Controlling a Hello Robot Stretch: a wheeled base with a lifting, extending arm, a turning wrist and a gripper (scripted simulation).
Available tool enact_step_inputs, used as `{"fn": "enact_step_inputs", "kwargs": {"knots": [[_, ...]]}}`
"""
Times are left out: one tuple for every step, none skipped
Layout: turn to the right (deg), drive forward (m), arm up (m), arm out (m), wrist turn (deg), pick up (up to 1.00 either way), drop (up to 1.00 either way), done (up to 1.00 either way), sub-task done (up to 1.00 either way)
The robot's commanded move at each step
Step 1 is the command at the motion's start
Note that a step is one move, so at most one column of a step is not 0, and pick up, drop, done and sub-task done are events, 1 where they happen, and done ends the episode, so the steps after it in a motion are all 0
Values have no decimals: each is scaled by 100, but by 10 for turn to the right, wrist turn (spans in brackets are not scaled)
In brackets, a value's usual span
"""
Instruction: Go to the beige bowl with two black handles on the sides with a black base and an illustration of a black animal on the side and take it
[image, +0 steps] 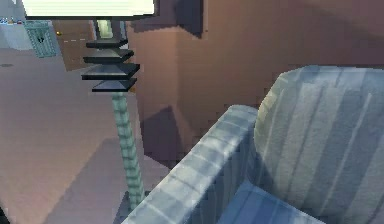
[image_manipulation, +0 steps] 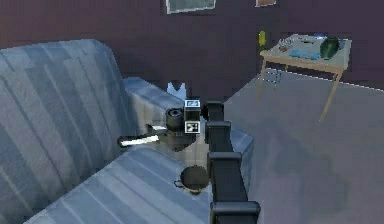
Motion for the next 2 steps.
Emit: {"fn": "enact_step_inputs", "kwargs": {"knots": [[0,0,0,0,450,0,0,0,0],[0,0,0,0,120,0,0,0,0]]}}
